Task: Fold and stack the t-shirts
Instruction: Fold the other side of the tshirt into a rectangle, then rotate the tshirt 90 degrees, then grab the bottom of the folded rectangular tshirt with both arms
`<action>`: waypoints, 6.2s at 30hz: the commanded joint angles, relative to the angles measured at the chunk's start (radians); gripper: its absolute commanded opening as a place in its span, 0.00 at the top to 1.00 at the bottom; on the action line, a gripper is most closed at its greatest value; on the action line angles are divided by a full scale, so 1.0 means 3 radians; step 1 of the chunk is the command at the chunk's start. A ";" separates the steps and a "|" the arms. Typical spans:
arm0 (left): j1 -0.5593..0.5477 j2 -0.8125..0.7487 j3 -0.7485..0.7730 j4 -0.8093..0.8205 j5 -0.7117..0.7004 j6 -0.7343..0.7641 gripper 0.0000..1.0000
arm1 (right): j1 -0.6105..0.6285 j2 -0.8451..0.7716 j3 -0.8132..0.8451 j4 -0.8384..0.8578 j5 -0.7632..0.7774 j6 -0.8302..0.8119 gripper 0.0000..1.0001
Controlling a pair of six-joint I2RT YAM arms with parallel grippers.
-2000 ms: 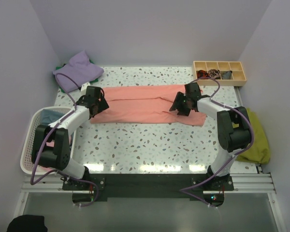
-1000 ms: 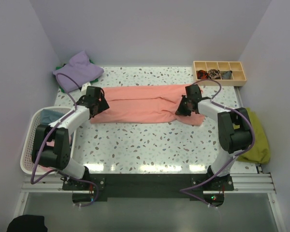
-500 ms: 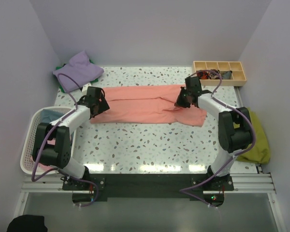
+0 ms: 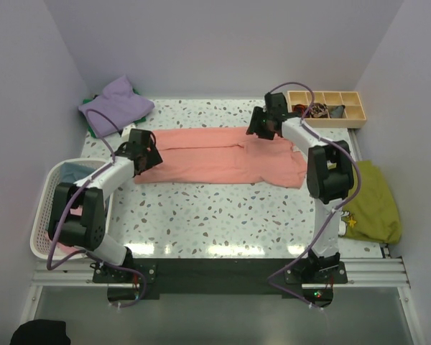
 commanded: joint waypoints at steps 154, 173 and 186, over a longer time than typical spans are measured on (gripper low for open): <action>-0.2234 -0.1826 -0.1308 0.1172 0.1117 -0.0297 0.11 | 0.1101 -0.2510 -0.2660 0.0164 -0.0111 -0.0343 0.11; -0.4061 -0.1786 -0.1820 0.0748 -0.0401 -0.1239 0.12 | 0.1142 -0.2070 -0.2650 0.0686 -0.0463 -0.0221 0.11; -0.4174 -0.1484 -0.1595 0.0737 -0.1061 -0.1183 0.11 | 0.1162 -0.1743 -0.2542 0.0727 -0.0484 -0.0277 0.11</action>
